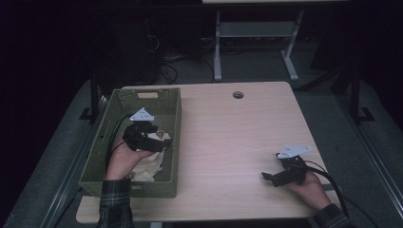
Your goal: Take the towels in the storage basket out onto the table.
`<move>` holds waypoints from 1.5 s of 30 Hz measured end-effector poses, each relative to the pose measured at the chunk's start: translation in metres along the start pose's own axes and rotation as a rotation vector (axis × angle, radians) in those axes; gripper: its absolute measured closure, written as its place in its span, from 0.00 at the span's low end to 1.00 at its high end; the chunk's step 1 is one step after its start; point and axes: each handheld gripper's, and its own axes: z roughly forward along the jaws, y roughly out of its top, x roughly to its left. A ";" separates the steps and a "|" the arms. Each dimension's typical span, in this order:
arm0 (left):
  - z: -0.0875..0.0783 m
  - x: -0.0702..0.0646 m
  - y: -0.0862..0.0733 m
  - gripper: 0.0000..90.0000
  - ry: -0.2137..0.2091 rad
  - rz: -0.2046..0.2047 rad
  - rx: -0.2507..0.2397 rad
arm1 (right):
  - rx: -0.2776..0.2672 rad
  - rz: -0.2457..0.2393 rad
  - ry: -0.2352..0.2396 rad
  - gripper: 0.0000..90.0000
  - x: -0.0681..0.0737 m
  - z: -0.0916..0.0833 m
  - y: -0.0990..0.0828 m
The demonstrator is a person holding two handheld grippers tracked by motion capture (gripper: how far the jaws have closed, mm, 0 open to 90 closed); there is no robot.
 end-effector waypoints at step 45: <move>0.045 0.051 -0.062 0.19 0.164 -0.161 0.444 | 0.000 -0.001 0.000 0.02 0.000 0.000 0.000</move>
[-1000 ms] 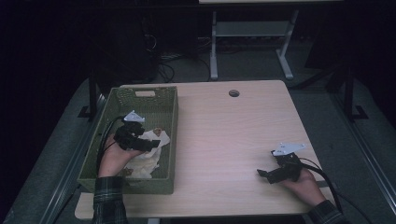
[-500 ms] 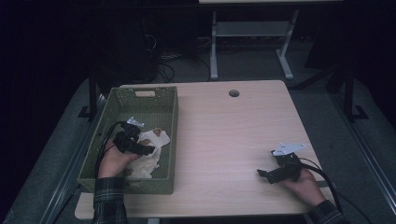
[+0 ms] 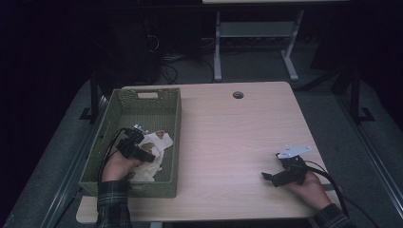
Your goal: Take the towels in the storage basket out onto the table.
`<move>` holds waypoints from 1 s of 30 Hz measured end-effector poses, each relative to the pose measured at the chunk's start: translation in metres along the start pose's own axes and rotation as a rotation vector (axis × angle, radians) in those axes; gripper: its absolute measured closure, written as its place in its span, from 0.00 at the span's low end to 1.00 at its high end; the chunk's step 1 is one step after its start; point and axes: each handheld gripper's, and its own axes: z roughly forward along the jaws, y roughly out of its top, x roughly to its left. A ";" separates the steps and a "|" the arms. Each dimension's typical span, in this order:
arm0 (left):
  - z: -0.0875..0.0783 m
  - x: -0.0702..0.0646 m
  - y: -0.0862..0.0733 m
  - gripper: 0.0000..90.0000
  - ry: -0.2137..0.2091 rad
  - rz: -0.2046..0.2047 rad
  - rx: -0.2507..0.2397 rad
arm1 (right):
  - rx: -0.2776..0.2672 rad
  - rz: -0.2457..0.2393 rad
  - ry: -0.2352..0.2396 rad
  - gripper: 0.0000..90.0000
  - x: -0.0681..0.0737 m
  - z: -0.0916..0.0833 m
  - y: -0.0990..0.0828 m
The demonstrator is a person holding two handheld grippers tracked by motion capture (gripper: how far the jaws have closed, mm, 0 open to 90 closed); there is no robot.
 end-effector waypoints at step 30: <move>-0.002 -0.003 -0.001 0.82 -0.052 -0.008 0.058 | 0.000 0.000 0.000 0.02 0.000 0.000 0.000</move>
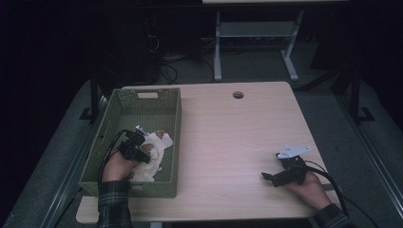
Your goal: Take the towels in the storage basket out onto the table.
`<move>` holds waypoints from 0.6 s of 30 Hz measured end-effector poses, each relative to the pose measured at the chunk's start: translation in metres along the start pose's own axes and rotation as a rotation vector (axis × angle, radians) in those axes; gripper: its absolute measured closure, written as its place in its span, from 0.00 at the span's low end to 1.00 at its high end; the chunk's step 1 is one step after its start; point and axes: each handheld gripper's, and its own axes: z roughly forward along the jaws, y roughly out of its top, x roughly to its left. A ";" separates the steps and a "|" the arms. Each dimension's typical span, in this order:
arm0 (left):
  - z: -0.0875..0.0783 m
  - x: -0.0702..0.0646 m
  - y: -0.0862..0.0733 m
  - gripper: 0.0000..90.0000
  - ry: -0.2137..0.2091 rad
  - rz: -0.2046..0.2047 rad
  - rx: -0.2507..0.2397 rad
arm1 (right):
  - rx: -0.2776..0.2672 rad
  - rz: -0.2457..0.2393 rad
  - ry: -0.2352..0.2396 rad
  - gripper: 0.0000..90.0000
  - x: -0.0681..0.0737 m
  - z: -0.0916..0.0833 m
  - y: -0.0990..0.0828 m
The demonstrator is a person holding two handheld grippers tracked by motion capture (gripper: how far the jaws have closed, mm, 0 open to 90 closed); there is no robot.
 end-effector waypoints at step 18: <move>-0.046 0.004 -0.001 0.83 -0.076 -0.054 -0.348 | 0.000 0.000 0.000 0.02 0.000 0.000 0.000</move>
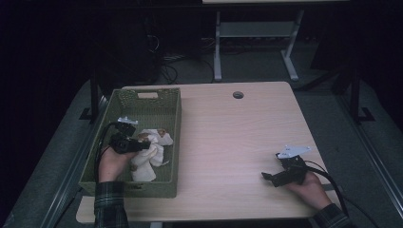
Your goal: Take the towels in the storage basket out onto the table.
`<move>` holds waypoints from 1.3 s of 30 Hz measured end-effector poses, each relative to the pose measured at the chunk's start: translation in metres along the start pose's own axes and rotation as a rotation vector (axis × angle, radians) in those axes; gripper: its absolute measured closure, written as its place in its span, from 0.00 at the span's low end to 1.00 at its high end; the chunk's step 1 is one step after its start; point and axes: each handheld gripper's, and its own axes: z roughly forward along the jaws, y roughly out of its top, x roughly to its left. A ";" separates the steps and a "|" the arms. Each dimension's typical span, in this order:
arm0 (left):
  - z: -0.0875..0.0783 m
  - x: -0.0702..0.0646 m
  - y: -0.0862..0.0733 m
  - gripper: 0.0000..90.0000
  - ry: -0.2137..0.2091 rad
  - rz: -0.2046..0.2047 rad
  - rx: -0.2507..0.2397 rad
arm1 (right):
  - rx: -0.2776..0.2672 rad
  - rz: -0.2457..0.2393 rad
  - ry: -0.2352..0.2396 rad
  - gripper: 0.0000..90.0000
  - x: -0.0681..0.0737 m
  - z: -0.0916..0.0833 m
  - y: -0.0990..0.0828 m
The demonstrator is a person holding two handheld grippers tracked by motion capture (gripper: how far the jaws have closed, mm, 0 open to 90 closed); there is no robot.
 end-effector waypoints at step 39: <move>-0.073 -0.058 0.057 0.83 -0.241 0.126 -0.417 | 0.000 0.001 0.000 0.02 0.000 0.000 0.000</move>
